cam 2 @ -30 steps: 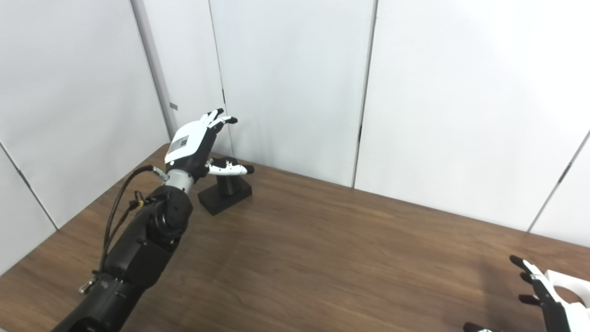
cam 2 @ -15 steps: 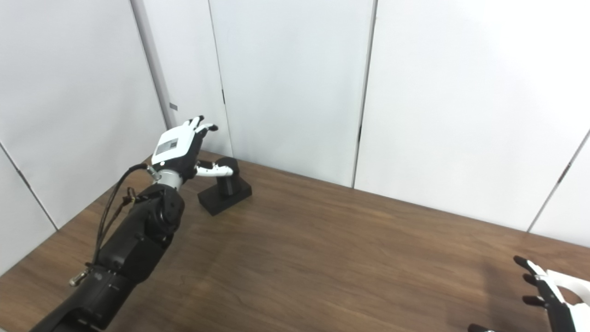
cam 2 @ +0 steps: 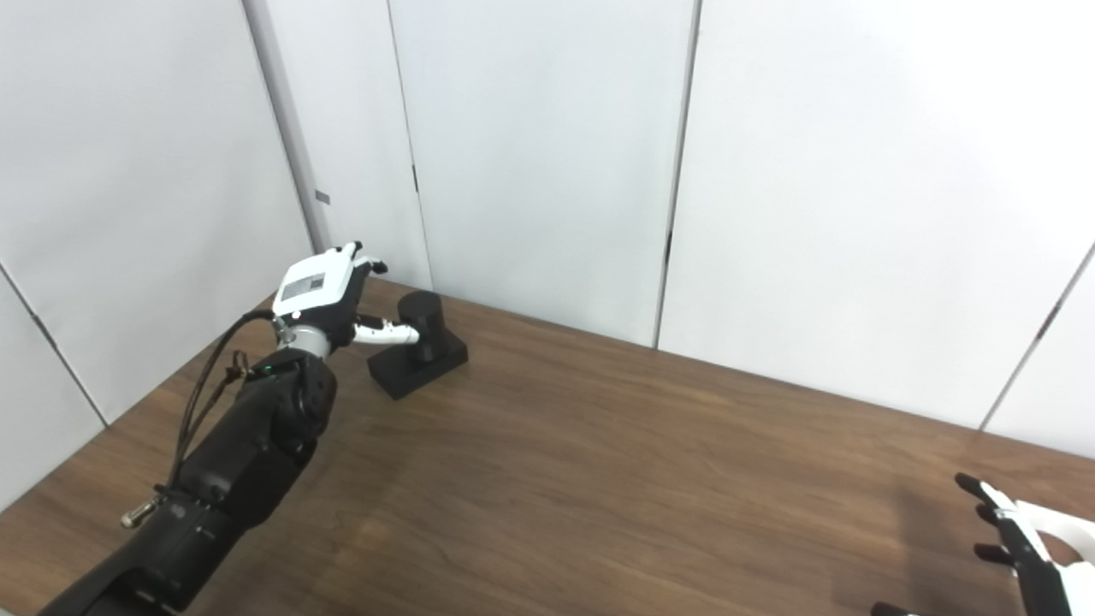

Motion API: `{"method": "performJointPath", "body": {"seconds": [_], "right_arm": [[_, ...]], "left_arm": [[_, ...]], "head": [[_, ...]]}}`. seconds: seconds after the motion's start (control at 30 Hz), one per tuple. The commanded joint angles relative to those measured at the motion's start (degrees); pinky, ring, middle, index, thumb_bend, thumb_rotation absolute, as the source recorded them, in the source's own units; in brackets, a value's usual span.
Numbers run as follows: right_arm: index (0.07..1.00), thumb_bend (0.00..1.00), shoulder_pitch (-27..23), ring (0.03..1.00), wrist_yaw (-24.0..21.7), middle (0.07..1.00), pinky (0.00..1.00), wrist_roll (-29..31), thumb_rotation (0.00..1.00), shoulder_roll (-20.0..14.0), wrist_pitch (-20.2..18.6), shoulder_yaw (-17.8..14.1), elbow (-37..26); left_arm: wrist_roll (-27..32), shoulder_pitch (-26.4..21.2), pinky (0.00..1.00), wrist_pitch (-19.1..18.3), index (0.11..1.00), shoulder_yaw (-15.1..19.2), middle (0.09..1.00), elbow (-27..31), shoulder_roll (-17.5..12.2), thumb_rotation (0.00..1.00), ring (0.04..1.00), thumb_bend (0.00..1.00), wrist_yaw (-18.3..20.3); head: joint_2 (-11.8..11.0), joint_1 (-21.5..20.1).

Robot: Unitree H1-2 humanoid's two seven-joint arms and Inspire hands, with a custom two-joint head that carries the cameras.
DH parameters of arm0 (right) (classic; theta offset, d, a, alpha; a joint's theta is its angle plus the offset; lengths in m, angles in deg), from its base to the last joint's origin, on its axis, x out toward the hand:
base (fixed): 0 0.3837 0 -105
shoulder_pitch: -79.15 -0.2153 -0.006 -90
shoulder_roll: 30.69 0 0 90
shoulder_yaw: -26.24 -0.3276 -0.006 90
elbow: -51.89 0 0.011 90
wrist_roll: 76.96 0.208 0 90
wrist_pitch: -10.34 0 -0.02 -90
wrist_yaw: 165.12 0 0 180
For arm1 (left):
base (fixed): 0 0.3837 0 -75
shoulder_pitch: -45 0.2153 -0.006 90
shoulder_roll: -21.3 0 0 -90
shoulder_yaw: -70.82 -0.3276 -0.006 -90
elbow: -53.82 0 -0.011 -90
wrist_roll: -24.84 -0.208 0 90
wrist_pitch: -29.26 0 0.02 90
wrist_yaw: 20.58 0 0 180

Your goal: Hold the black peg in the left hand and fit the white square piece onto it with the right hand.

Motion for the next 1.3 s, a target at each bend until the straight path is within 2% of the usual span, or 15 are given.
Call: {"method": "performJointPath", "body": {"seconds": [0.0, 0.17, 0.37, 0.4, 0.53, 0.8, 1.1, 1.27], "right_arm": [[0.863, 0.77, -1.56, 0.863, 0.87, 0.905, 0.71, 0.39, 0.16, -0.98, 2.36, -0.62, -1.41], [0.869, 0.77, -1.32, 0.868, 0.54, 0.91, 0.71, 0.48, 0.17, -1.0, 1.78, -0.67, -2.05], [0.87, 0.76, -1.18, 0.877, 0.56, 0.911, 0.73, 0.52, 0.19, -1.24, 2.06, -0.76, -2.13], [0.866, 0.76, -1.15, 0.864, 0.56, 0.908, 0.71, 0.64, 0.19, -1.24, 2.09, -0.79, -2.13], [0.861, 0.77, -1.09, 0.854, 0.64, 0.903, 0.7, 0.73, 0.21, -1.27, 2.27, -0.81, -2.08], [0.863, 0.77, -0.93, 0.857, 0.6, 0.905, 0.7, 0.58, 0.2, -1.28, 2.04, -0.78, -2.36], [0.866, 0.76, -0.67, 0.86, 0.26, 0.907, 0.71, 0.75, 0.2, -1.33, 1.67, -0.72, -2.94], [0.867, 0.76, -0.44, 0.85, -0.16, 0.908, 0.69, 0.89, 0.21, -0.96, 0.83, -0.7, -3.85]], "left_arm": [[-1.72, -1.89, 0.98, -0.31, 0.854, 1.48, 1.0, 0.75, -1.18, 0.53, 1.0, 1.0, 0.74], [-3.7, -1.39, 1.0, -0.31, 0.868, 2.26, 1.0, 0.21, -0.43, 0.51, 1.0, 1.0, 4.4], [-4.04, -0.8, 1.0, -0.3, 0.855, 2.97, 1.0, -0.46, 0.49, 0.5, 1.0, 1.0, 4.7], [-4.13, -0.8, 1.0, -0.3, 0.854, 2.75, 1.0, -0.78, 0.43, 0.5, 1.0, 1.0, 4.58], [-5.09, -0.95, 0.98, -0.3, 0.856, 2.25, 1.0, -1.89, 0.56, 0.54, 1.0, 1.0, 5.13], [-5.47, -0.69, 1.0, -0.28, 0.845, 0.54, 1.0, -4.01, 1.37, 0.53, 1.0, 1.0, 3.75], [-3.71, -0.75, 0.95, 0.0, 0.841, -1.5, 1.0, -6.14, 0.82, 0.53, 1.0, 1.0, 2.24], [-2.59, -0.7, 0.98, -0.12, 0.846, -1.68, 1.0, -6.68, 0.73, 0.5, 1.0, 1.0, 2.16]], "head": [[0.01, -0.03], [-0.06, -0.26], [0.29, -0.08], [0.29, -0.08], [0.41, -0.18], [0.64, -0.31], [0.85, -0.4], [0.99, -0.82]]}}
